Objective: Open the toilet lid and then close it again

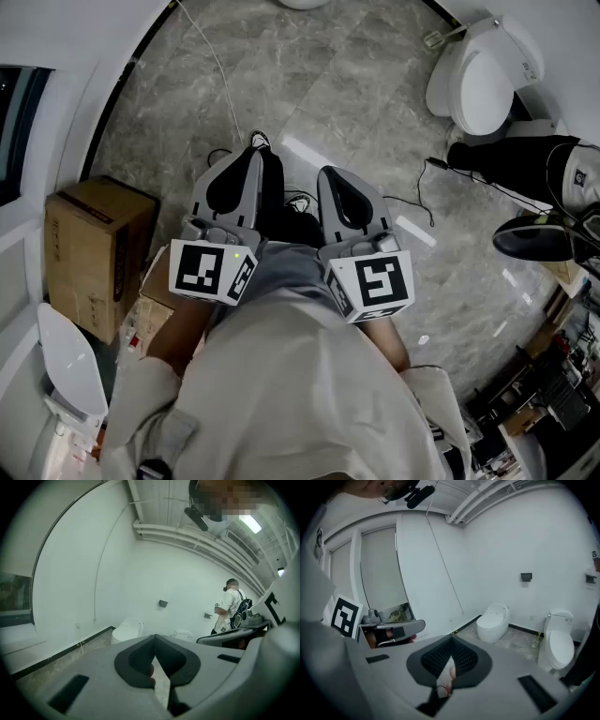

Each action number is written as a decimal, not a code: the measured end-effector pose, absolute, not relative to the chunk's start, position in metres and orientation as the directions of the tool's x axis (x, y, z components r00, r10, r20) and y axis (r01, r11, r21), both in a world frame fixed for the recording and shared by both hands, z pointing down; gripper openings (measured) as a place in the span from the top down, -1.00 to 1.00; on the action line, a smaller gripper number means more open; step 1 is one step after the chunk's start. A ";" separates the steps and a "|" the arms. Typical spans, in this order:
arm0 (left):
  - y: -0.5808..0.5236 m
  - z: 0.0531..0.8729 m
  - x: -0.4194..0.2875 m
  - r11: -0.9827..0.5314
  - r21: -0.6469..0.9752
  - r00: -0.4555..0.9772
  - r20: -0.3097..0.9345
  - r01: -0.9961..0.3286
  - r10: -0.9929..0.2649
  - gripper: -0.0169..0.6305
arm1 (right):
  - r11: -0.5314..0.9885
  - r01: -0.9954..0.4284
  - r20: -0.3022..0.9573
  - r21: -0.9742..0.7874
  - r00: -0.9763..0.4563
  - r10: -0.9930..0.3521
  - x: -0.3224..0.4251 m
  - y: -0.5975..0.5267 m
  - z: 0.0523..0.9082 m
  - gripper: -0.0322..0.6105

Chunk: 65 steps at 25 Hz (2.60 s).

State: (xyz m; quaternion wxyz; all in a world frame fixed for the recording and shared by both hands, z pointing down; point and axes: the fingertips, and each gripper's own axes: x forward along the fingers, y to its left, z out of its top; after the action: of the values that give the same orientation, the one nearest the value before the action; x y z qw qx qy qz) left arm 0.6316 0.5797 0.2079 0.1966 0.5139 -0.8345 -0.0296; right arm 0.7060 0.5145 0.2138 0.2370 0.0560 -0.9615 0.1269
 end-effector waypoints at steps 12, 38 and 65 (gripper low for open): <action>0.549 0.226 0.526 0.510 0.279 -0.415 0.337 -0.813 -0.845 0.94 | 0.962 -0.146 0.498 -0.229 -0.867 -0.013 0.605 0.482 0.229 0.87; 0.555 0.185 0.382 0.540 0.281 -0.487 0.241 -0.793 -0.840 0.94 | 0.986 -0.034 0.428 -0.163 -0.903 0.039 0.446 0.476 0.201 0.87; 0.391 0.190 0.194 0.553 0.248 -0.477 0.305 -0.796 -0.824 0.94 | 0.974 -0.102 0.462 -0.202 -0.887 0.003 0.268 0.298 0.213 0.87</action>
State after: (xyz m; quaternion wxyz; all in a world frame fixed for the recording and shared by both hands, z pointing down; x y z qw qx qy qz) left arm 0.1944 0.3907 0.1901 0.1974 0.4716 -0.8587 -0.0361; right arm 0.2683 0.2982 0.2131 0.2365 0.0255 -0.9649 0.1112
